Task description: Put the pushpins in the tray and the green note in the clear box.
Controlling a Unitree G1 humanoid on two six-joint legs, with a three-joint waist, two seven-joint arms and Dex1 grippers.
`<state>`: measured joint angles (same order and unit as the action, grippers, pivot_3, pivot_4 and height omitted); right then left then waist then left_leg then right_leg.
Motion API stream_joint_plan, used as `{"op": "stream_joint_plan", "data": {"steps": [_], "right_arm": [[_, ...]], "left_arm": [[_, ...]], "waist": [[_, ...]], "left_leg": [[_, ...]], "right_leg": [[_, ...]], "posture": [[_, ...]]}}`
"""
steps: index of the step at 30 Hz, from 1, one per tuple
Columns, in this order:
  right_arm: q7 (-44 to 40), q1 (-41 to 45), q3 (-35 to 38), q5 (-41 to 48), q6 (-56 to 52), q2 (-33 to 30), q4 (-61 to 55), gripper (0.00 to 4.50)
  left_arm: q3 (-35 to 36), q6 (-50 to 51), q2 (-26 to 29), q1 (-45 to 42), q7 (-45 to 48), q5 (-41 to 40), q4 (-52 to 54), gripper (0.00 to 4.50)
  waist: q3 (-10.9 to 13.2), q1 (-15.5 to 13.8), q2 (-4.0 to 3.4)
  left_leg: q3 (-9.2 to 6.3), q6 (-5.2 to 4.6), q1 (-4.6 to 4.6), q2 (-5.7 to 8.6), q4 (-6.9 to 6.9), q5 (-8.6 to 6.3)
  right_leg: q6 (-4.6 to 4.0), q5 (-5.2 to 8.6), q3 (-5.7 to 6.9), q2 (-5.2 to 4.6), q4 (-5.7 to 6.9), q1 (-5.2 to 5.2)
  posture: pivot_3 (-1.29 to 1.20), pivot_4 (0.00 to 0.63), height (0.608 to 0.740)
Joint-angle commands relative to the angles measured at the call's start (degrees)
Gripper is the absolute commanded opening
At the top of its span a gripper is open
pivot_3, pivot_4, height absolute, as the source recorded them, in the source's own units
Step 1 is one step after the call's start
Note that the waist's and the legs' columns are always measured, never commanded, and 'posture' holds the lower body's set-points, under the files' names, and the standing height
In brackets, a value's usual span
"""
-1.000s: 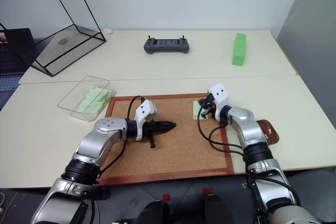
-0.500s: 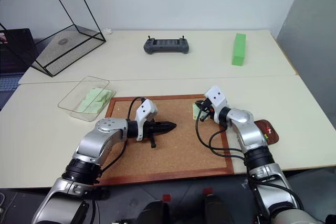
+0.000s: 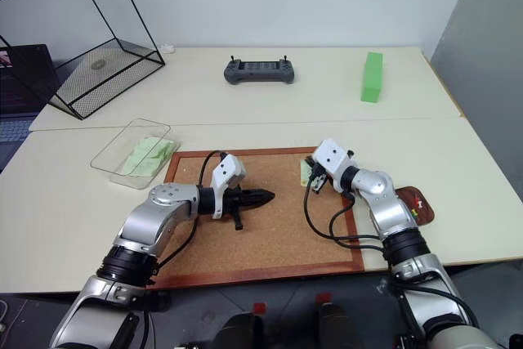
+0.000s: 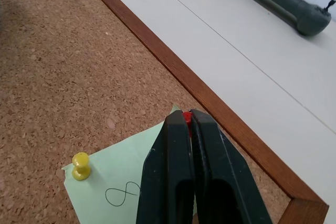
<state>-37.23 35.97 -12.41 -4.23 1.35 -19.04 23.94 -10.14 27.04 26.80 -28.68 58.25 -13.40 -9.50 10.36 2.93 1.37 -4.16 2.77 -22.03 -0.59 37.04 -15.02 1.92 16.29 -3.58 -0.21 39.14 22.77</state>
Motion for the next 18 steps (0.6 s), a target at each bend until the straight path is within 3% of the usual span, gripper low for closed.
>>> {"op": "stream_joint_plan", "data": {"steps": [1,5,12,18], "right_arm": [[-0.2,0.9,-0.1,-0.8,3.5,-0.6,-0.4,0.01],[-0.4,0.7,0.7,-0.4,2.8,-0.4,-0.6,0.01],[-1.6,-0.2,6.5,9.3,-13.3,2.4,-5.4,0.01],[-0.5,-0.3,7.5,11.2,-20.6,2.8,-8.3,0.01]], "left_arm": [[-0.4,-0.2,0.1,-0.5,0.0,0.3,0.2,0.00],[-0.3,0.0,0.1,-0.4,0.0,0.2,0.5,0.00],[-0.4,0.3,0.2,-0.2,-0.2,0.1,1.0,0.00],[-0.5,0.4,0.0,-0.6,-0.2,0.1,0.9,0.00]], "waist": [[0.0,0.0,0.00],[0.0,0.0,0.00],[0.0,0.0,0.00],[0.0,0.0,0.00]], "left_leg": [[0.00,0.00,0.00,0.00,0.00,0.00],[-0.01,0.00,0.00,0.00,0.01,0.00],[-0.12,0.00,0.01,-0.01,0.01,0.00],[-0.17,0.00,0.02,-0.01,0.00,0.00]], "right_leg": [[0.00,0.00,0.00,0.00,0.00,0.00],[0.00,0.00,0.00,0.00,0.00,-0.01],[0.00,0.00,0.00,-0.01,0.01,-0.02],[0.00,0.00,0.01,-0.01,0.00,-0.03]], "posture": [[0.00,0.150,0.740],[0.00,0.150,0.740],[0.00,0.150,0.740],[0.00,0.150,0.740]]}}
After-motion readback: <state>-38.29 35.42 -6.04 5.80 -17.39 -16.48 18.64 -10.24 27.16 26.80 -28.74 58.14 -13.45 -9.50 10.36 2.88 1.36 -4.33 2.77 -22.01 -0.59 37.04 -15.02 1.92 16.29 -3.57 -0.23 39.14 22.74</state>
